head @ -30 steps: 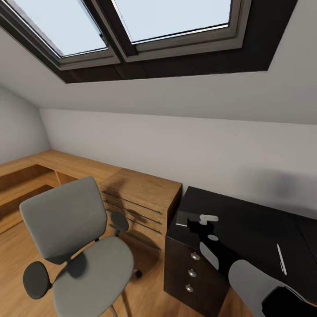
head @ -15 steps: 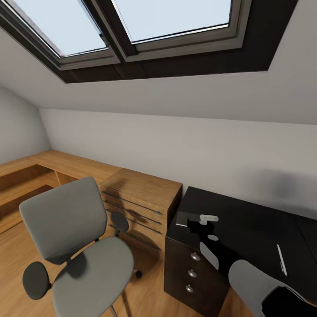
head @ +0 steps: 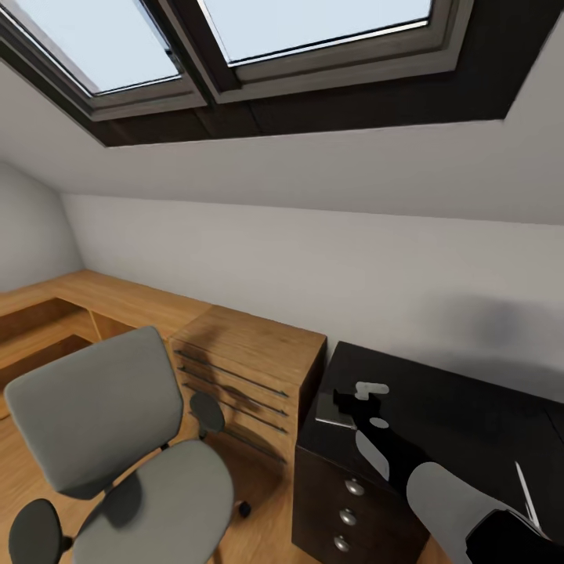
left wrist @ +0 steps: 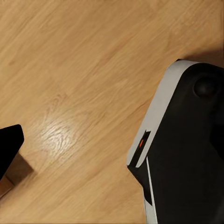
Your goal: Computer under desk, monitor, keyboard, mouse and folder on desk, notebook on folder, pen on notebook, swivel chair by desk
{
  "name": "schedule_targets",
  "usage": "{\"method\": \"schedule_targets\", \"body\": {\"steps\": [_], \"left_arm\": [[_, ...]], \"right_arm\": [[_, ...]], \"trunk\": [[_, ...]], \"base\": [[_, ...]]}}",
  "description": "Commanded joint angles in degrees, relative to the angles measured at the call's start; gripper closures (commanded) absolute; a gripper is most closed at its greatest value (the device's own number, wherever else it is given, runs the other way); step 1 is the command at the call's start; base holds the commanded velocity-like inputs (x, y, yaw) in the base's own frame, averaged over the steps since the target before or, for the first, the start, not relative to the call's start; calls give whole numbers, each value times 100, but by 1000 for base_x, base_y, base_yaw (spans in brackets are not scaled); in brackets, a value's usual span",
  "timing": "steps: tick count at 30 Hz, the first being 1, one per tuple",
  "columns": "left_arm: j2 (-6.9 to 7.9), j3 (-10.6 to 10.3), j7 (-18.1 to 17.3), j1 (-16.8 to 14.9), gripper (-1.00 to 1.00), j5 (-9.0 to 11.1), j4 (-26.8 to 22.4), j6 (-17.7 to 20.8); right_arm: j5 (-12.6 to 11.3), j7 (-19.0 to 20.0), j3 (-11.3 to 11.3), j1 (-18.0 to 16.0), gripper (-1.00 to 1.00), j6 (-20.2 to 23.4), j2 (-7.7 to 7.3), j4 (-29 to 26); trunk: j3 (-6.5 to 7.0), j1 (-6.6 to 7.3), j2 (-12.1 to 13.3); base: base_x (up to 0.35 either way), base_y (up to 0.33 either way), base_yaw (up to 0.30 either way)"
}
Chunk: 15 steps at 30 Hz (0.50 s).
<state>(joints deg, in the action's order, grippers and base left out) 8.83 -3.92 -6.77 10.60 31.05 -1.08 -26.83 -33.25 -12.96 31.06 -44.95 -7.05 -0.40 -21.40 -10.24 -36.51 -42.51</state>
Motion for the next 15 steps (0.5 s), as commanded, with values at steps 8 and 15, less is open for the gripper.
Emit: {"method": "schedule_targets", "body": {"steps": [8, 15], "left_arm": [[5, -39, -9, 4, -100, 64, -6, 17], [5, -39, -4, 4, -100, 67, -6, 20]], "right_arm": [[-58, -24, 49, -5, -100, -12, -5, 4], [-58, -23, 49, -5, -100, -7, -4, 6]], "trunk": [[-7, -3, -6], [-7, -3, -6]], "base": [[47, 0, 0], [4, 0, 0]]}}
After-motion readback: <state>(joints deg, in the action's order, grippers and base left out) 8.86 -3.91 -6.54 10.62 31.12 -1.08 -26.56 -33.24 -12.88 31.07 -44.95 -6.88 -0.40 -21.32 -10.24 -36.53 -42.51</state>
